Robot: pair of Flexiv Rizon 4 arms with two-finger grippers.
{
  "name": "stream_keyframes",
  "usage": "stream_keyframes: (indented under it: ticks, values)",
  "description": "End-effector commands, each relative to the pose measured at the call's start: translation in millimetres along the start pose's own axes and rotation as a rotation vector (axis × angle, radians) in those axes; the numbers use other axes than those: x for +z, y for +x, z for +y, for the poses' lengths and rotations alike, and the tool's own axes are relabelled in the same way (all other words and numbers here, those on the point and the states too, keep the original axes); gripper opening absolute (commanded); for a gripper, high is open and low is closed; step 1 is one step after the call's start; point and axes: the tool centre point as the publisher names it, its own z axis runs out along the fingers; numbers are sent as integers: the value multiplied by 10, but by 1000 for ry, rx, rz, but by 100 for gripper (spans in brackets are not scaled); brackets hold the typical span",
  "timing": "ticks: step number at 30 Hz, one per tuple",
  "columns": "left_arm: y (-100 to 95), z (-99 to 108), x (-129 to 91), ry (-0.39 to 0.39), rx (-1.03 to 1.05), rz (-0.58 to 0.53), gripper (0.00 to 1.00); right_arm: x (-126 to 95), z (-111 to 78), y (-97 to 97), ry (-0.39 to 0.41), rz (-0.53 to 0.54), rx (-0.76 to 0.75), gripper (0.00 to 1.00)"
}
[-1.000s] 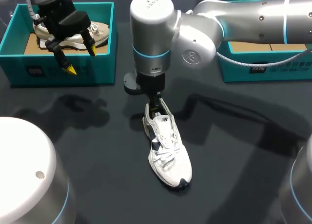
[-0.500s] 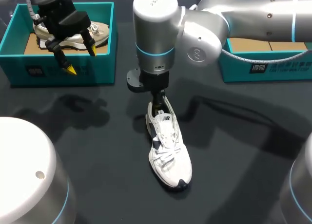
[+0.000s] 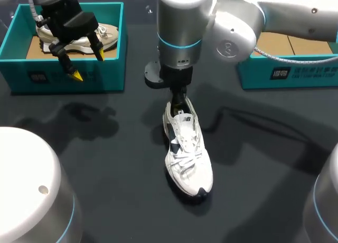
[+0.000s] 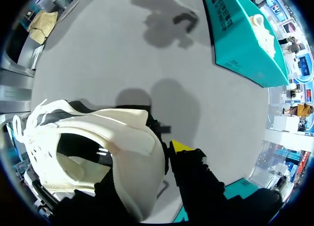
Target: Take the shoe out of the shoebox, open the shoe tongue, remove and reinsert the insole, then place the shoe into the shoebox
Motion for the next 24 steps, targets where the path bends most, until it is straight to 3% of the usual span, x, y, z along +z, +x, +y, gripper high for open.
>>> stream_keyframes:
  ticks: [1, 10, 15, 24]
  values:
    - [-2, 4, 4, -2, 1, 1, 100, -376, -242, -10, -1, 1, 1, 0]
    - [-2, 4, 4, -2, 1, 1, 100, -1061, -591, -190, 66, 0, 8, 0]
    - [-2, 4, 4, -2, 1, 1, 100, -1356, -729, -285, 59, -34, 46, 0]
    - [-2, 4, 4, -2, 1, 1, 100, -1356, -729, -285, 59, -34, 46, 0]
